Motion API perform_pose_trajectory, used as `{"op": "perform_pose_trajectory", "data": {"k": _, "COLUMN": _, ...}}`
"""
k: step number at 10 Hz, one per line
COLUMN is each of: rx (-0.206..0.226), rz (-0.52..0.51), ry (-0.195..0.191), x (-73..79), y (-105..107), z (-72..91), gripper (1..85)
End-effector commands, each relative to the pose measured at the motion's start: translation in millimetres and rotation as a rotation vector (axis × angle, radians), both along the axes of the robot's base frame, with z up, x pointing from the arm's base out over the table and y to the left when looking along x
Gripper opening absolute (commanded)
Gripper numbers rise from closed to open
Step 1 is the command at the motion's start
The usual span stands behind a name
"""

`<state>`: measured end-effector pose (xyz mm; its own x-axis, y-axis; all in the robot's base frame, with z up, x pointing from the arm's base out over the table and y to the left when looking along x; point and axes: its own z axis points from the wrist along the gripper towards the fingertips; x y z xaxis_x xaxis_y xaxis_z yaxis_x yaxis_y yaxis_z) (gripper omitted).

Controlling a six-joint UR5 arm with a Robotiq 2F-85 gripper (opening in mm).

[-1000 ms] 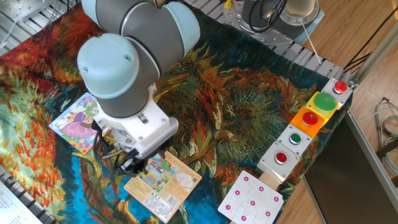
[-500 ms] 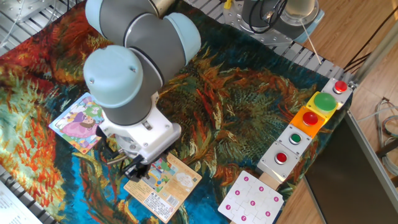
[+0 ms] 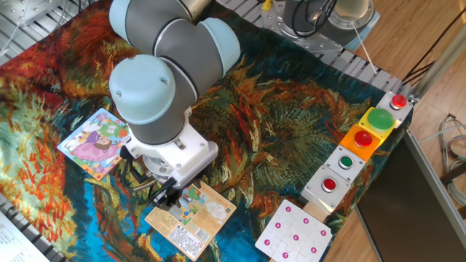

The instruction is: Assemble one piece of a puzzle

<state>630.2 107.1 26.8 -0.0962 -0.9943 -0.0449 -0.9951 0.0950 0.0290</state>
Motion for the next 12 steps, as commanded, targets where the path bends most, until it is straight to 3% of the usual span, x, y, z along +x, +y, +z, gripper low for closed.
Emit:
{"op": "perform_pose_trajectory", "data": {"k": 1, "rx": 0.016, "rz": 0.0, "ry": -0.01, "x": 0.9, "y": 2.6, "z": -0.1, "gripper": 55.0}}
{"op": "perform_pose_trajectory", "data": {"k": 6, "rx": 0.007, "rz": -0.018, "ry": -0.032, "x": 0.2, "y": -15.1, "z": -11.3, "gripper": 55.0}}
{"op": "perform_pose_trajectory", "data": {"k": 12, "rx": 0.036, "rz": 0.002, "ry": -0.027, "x": -5.9, "y": 0.2, "z": -14.5, "gripper": 55.0}}
